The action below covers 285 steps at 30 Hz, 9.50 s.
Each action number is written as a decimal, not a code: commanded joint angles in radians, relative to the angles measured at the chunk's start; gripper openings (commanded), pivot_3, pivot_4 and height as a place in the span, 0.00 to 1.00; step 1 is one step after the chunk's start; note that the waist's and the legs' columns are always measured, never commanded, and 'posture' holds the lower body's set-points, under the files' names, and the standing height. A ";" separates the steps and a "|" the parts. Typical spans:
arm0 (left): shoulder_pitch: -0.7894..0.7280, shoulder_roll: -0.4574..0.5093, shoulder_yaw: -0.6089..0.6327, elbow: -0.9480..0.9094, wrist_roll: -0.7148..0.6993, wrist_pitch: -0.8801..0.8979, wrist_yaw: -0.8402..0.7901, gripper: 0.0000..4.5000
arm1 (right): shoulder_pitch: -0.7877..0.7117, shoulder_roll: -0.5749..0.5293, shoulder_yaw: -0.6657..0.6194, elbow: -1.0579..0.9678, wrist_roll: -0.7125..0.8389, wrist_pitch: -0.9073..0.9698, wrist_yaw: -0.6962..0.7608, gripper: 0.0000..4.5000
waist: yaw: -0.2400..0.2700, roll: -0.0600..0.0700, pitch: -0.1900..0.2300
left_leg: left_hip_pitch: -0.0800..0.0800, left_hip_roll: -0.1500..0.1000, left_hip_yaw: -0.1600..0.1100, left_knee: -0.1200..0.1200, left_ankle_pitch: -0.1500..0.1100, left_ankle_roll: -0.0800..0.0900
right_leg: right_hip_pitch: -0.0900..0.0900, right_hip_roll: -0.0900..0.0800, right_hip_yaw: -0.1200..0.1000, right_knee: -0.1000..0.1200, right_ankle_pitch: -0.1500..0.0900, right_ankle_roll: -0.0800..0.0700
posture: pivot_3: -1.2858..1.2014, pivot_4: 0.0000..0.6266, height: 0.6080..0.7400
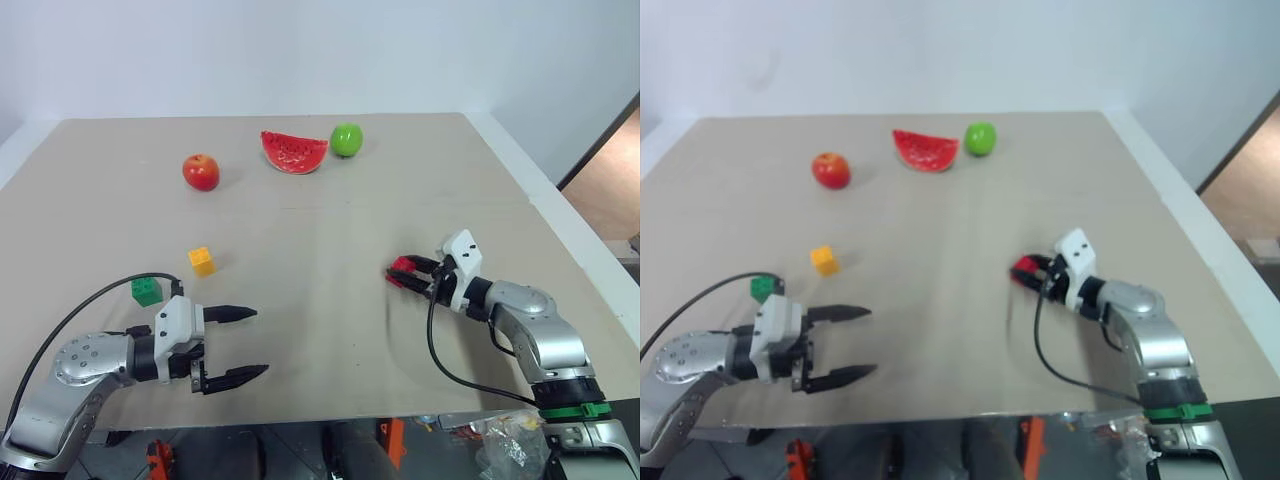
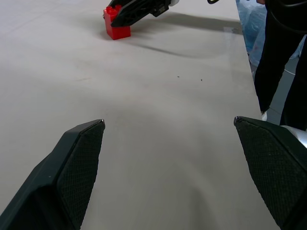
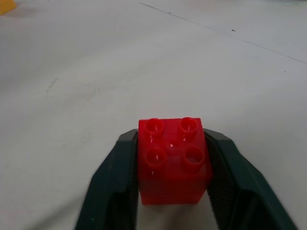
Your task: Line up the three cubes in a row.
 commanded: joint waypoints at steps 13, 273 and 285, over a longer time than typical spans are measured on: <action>0.004 -0.006 0.013 -0.047 -0.008 0.015 0.039 1.00 | -0.031 -0.005 -0.019 -0.001 0.014 -0.005 0.054 0.28 | 0.000 0.000 0.000 | 0.000 0.000 0.000 0.000 0.000 0.000 | 0.000 0.000 0.000 0.000 0.000 0.000 | 0.52 0.24 1.00; -0.299 -0.668 0.154 0.165 0.385 0.289 1.205 0.98 | -0.296 0.040 0.124 -0.040 0.054 -0.092 0.447 1.00 | 0.000 -0.001 0.001 | 0.002 0.013 0.002 0.010 0.001 -0.003 | -0.006 0.016 0.004 0.014 0.006 -0.011 | 0.52 0.24 1.00; -0.312 -0.644 0.165 0.194 0.406 0.272 1.213 0.29 | -0.290 0.041 0.126 -0.032 0.053 -0.100 0.448 1.00 | 0.000 -0.002 0.001 | 0.001 0.013 0.002 0.009 0.001 -0.003 | -0.006 0.016 0.004 0.014 0.006 -0.011 | 0.52 0.24 1.00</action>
